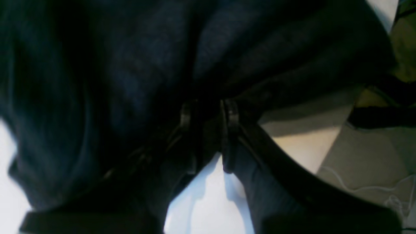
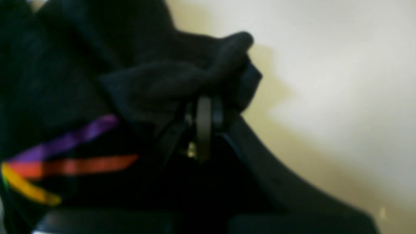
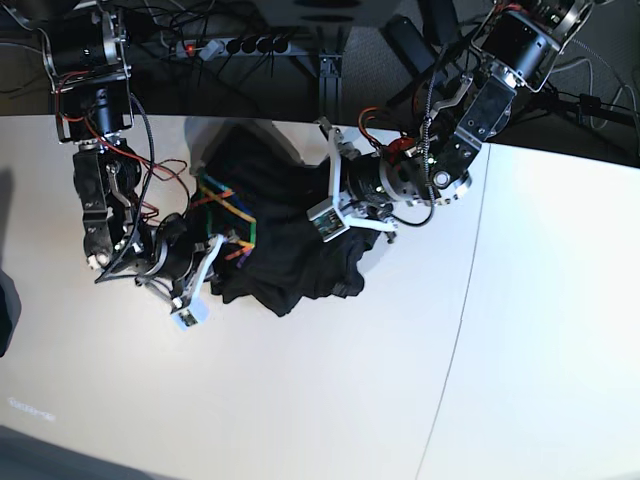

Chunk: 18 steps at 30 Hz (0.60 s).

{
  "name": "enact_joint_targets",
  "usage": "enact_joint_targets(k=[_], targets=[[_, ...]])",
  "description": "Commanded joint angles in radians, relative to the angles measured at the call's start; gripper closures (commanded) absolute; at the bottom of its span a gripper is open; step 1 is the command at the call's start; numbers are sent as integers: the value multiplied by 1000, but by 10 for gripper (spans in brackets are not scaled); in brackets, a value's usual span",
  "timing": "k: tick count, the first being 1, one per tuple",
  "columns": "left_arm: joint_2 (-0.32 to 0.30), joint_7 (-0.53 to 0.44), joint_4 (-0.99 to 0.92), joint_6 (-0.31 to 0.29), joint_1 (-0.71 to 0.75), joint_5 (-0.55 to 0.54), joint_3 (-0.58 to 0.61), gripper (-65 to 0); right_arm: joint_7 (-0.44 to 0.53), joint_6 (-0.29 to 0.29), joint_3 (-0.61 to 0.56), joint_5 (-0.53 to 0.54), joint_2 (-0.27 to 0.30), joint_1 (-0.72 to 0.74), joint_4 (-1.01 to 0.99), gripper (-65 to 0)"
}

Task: Fold the T-shirt properly
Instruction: 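Tuck and press the bundle edges inward with both grippers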

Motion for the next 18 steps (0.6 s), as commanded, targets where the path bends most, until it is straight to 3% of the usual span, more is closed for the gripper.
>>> enact_joint_targets(k=[1,6,15,18], targets=[[-18,-28,7,-13,-37,-2,-6,-119,-38,67,1,-11,17,-16,27,0],[-47,-44,-19,-10,-101,-2,-6,-119,-51,66,12,29,55,-131,155,0],[-52,-47,-31,-5,-145,-5,-6,-119,-66,66,60,96,50,-287,356,0],[-50,-56,-31,26,-146,-7,-6,-119,-67,66,60,95,43,-291,369,0]])
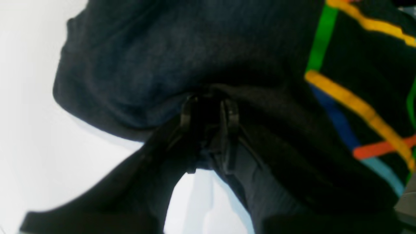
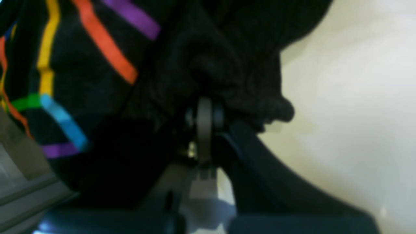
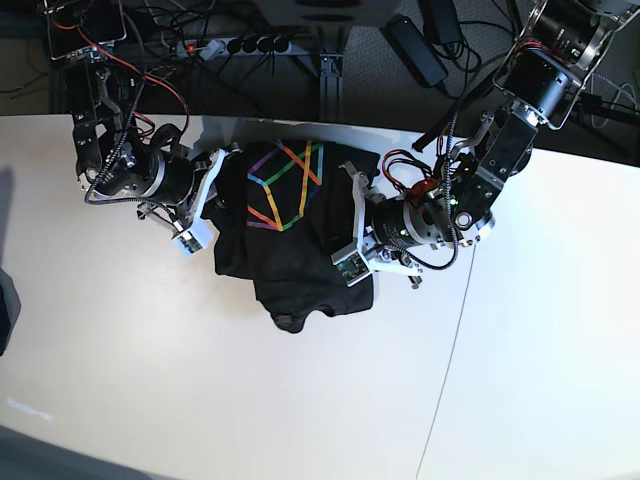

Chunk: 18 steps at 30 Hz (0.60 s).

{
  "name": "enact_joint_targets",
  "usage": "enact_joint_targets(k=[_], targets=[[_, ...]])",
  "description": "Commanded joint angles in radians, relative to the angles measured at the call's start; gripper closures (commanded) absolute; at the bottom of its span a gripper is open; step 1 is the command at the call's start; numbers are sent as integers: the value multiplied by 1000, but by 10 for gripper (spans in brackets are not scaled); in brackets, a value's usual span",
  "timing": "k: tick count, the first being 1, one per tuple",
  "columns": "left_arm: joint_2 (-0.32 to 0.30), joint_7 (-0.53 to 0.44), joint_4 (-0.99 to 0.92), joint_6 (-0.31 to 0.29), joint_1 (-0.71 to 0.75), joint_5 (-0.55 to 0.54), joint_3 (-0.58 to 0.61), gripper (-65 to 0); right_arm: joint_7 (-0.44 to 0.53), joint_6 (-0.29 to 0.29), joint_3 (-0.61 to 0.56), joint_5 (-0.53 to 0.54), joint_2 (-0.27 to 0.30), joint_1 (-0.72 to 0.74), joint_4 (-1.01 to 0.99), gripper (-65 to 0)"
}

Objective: Fold the T-shirt properly

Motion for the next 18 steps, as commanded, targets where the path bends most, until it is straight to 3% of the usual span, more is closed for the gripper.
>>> enact_joint_targets(k=[1,4,9,13,18], targets=[[2,-26,15,27,-21,-11,-4,-119,13,65,6,5,9,13,18,0],[1,-16,20,59,-21,-10,-21,-119,13,65,34,-12,9,13,18,0],[-8,58,103,58,-20,-53,-139,-119,-6,66,145,-10,9,13,36,0],[-79,100,230,58,15,-153,-232,-119,-29,66,248,37,14,-11,94,0],[-175,116,389,67,132,-162,-320,-118,-92,67,387,129,14,-88,184,0]])
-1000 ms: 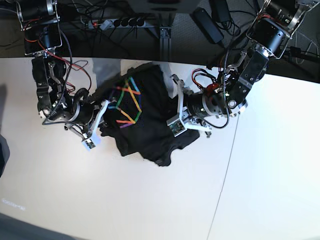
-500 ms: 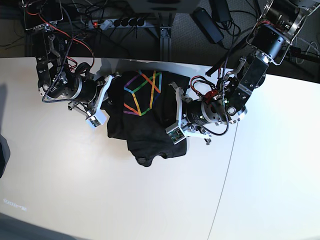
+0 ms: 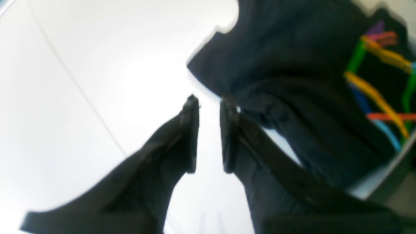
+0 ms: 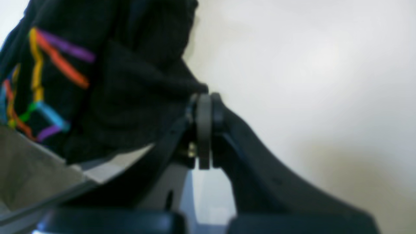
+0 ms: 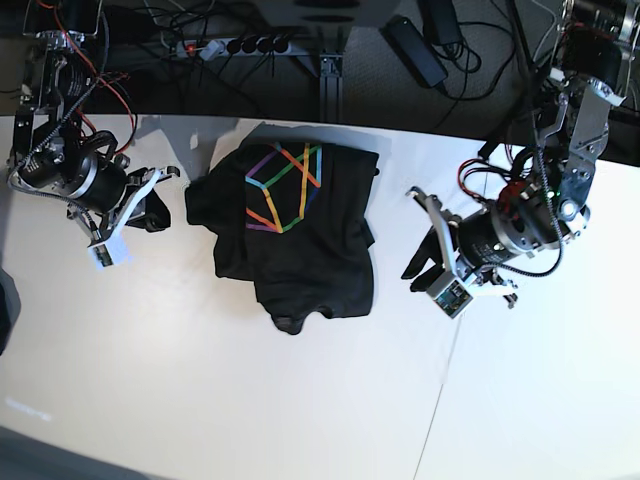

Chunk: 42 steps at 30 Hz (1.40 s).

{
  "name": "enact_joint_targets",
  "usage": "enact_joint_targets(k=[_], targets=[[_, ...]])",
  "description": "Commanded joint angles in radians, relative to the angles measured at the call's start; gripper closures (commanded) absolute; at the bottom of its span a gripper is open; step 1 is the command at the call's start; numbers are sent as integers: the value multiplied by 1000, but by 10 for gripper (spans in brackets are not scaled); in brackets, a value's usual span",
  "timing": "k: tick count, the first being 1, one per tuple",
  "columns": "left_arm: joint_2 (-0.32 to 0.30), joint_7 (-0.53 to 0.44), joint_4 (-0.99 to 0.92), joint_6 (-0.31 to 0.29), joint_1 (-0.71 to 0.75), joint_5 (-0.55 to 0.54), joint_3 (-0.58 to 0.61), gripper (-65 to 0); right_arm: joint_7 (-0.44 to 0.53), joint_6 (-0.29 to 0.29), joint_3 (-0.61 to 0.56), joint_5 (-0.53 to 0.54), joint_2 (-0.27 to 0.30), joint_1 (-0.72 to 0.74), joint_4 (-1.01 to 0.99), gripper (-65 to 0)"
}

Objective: Fold the T-shirt properly

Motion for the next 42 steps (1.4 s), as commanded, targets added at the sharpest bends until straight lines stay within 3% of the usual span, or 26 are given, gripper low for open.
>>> enact_joint_targets(k=[1,6,10,15,20,26,30,36,42], targets=[[-23,-27,46,21,10,-14,-30,-118,16,67,39,25,16,-18,33,0],[-106,-19,169,32,196,-23,-156,-55,-21,67,196,103,16,-184,120,0],[-156,15,211,24,352,-69,-257,-53,-60,67,306,153,15,-330,148,0],[-165,69,211,-6,511,-90,-361,-53,-81,66,408,175,15,-519,148,0],[-165,137,193,-18,685,-114,-393,-53,-98,66,434,175,3,-690,135,0],[-164,75,27,-21,844,-113,-385,-53,-100,63,434,148,-61,-793,2,0],[-164,22,-188,-20,809,-112,-333,-53,-99,55,434,148,-82,-783,-171,0],[-159,19,-586,8,591,-55,-158,-53,-100,55,433,98,-84,-676,-463,0],[-74,-5,-981,55,368,-8,-10,-53,-104,54,433,35,-84,-527,-697,0]])
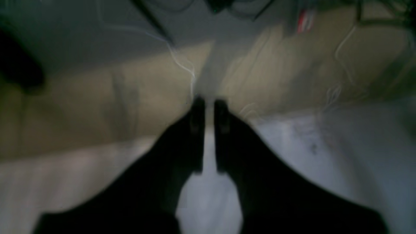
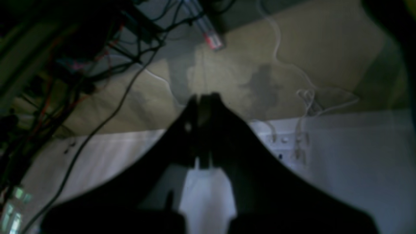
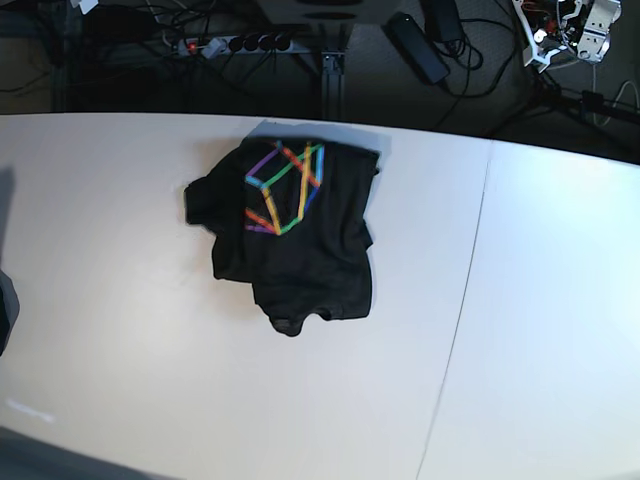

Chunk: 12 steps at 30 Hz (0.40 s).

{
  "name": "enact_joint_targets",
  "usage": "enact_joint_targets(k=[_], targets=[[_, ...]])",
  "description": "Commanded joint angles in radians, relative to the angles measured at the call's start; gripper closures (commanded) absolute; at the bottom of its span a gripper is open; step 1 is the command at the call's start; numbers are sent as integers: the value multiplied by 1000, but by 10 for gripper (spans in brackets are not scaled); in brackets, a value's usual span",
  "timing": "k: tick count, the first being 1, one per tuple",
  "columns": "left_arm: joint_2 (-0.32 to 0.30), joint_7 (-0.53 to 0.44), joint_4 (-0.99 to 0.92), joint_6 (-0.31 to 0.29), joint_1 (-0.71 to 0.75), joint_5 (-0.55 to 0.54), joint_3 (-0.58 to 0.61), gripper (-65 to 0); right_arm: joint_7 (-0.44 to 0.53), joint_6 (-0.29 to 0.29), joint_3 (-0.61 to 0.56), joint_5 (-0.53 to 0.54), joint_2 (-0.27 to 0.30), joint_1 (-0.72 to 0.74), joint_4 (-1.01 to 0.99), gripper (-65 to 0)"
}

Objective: Fold the T-shirt properly

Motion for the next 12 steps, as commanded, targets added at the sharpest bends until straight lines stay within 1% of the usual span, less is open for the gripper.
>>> enact_joint_targets(k=[1,5,7,9,11,12], targets=[[12,-8,-43,-4,-37,0,8,-53,-6,53,8,-8,15,18,-18,0],[136,-39,-245,-2,-159,20,45,-51,-6,45,8,-26,14,126,-112,0],[201,-52,-334,33,-205,66,58,-50,-6,40,8,-55,12,182,-153,0],[257,-80,-405,71,-239,114,62,-49,-6,21,7,-100,7,241,-199,0],[298,-106,-456,91,-263,132,62,-50,-1,3,6,-140,2,296,-246,0],[313,-114,-473,103,-272,133,62,-49,3,4,5,-154,0,321,-269,0]])
